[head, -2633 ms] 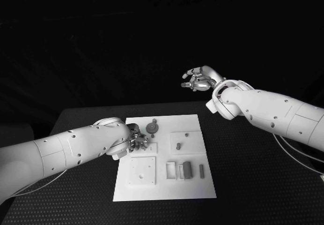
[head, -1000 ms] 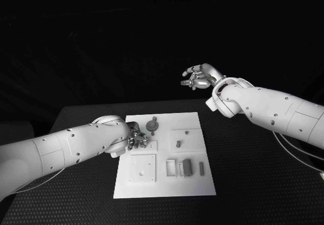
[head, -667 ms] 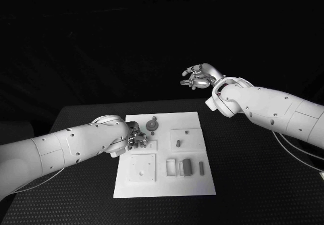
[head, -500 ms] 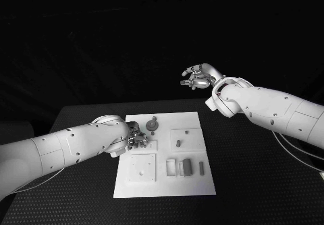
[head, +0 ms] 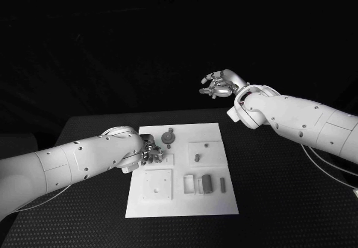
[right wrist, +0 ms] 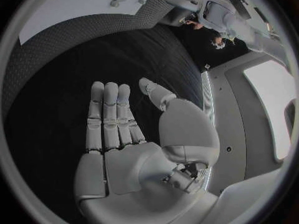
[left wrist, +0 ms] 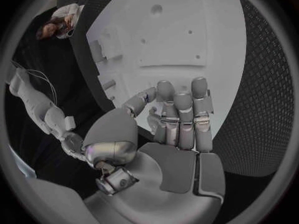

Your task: Assemble the parts on the task board

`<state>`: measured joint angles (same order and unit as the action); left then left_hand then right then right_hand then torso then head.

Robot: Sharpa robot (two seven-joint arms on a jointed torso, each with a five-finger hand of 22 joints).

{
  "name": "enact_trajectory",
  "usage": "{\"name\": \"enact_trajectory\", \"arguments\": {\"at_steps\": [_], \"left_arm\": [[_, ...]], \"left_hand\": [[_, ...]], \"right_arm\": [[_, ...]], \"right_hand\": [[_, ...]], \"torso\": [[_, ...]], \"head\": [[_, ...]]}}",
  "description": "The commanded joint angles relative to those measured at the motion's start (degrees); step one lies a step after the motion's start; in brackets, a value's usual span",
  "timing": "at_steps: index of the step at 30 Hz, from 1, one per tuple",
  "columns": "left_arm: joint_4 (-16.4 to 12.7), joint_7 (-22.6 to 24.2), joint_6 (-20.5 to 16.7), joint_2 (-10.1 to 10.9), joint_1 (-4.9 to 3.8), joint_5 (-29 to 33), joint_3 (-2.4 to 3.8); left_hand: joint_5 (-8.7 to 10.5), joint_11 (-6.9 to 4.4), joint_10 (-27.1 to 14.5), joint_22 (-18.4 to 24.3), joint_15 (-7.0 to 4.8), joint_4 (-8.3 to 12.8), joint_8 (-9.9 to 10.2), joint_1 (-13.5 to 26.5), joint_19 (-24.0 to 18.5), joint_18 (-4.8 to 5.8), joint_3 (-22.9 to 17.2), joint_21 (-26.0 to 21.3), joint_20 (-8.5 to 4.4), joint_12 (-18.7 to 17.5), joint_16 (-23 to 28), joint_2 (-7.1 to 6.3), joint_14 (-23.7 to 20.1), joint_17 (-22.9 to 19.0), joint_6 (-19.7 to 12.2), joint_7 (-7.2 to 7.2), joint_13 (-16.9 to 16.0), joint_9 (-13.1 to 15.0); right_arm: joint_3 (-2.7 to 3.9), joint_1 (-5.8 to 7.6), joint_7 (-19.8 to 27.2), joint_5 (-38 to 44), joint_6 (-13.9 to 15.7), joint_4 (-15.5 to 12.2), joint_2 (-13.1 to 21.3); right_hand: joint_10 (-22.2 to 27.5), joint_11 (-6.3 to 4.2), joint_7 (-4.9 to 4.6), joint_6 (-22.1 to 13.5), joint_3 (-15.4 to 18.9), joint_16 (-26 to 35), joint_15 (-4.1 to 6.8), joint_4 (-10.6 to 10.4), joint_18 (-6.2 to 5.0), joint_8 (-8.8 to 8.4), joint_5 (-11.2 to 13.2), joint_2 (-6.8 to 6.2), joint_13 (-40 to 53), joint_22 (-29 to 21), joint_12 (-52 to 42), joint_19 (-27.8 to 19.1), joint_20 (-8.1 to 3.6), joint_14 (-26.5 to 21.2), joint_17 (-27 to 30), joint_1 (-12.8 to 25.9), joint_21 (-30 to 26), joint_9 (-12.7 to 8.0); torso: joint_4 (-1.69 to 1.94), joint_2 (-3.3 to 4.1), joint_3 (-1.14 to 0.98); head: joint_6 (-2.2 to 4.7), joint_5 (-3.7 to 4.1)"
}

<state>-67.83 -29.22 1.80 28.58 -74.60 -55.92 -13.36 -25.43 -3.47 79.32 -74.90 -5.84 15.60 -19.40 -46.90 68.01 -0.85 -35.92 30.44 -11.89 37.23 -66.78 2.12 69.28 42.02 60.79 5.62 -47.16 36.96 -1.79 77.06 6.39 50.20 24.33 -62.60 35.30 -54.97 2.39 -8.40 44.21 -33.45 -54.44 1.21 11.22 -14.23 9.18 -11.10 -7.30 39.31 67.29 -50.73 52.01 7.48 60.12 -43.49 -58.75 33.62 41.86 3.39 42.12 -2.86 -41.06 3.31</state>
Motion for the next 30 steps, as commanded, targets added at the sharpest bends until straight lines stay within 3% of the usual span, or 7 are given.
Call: {"name": "enact_trajectory", "arguments": {"at_steps": [1, 14, 30], "left_arm": [[-0.11, -0.65, 2.53, 0.0, 0.55, -0.17, -0.34], [0.04, -0.67, 1.88, -0.05, 0.6, -0.41, -0.34], [0.1, -0.28, 0.79, -0.13, 0.78, -0.73, -0.34]], "left_hand": [[-0.16, -0.8, -0.54, -1.3, -1.89, 0.05, -0.25, -0.11, 1.08, -0.81, -0.23, 0.26, -1.25, 0.2, -0.38, 0.72, -2.28, -0.12, 5.55, -3.66, 0.06, -0.02], [0.28, -0.76, -0.62, -1.28, -1.95, -0.03, -0.07, -0.1, 1.04, -0.79, -0.22, 0.3, -1.27, 0.31, -0.84, 0.77, -2.47, -0.89, 5.42, -3.6, 0.24, 0.01], [2.14, -0.57, -0.88, -1.25, -2.02, 0.08, 0.49, -0.43, 0.84, -0.69, -0.27, 0.28, -1.34, 0.54, -1.94, 1.46, -2.98, -2.78, 4.97, -3.4, 0.68, 0.02]], "right_arm": [[0.02, -0.04, 0.59, 0.02, -0.65, 0.0, -0.03], [0.02, -0.13, 0.63, -0.02, -0.76, 0.06, -0.11], [0.02, -0.18, 0.63, -0.04, -0.81, 0.08, -0.05]], "right_hand": [[5.52, 2.25, -2.34, 2.9, 0.28, 0.41, 0.01, -0.03, -0.77, 0.36, 0.26, 0.18, -0.09, -0.07, -0.3, 0.26, 0.01, 0.42, -0.11, -0.19, -0.39, -0.08], [5.56, 2.26, -2.34, 2.9, 0.34, 0.62, 0.0, -0.04, -0.77, 0.39, 0.26, 0.2, -0.31, -0.05, -0.43, 0.3, 0.02, 0.49, -0.34, -0.21, -0.49, -0.15], [5.6, 2.27, -2.35, 2.9, 0.42, 0.84, -0.01, -0.11, -0.77, 0.41, 0.26, 0.2, -0.54, -0.03, -0.57, 0.34, 0.03, 0.56, -0.59, -0.16, -0.59, -0.24]], "torso": [[0.0, 0.01, -0.01], [0.0, 0.01, -0.02], [-0.01, 0.0, -0.03]], "head": [[0.0, 0.02], [0.01, 0.04], [-0.05, 0.1]]}}
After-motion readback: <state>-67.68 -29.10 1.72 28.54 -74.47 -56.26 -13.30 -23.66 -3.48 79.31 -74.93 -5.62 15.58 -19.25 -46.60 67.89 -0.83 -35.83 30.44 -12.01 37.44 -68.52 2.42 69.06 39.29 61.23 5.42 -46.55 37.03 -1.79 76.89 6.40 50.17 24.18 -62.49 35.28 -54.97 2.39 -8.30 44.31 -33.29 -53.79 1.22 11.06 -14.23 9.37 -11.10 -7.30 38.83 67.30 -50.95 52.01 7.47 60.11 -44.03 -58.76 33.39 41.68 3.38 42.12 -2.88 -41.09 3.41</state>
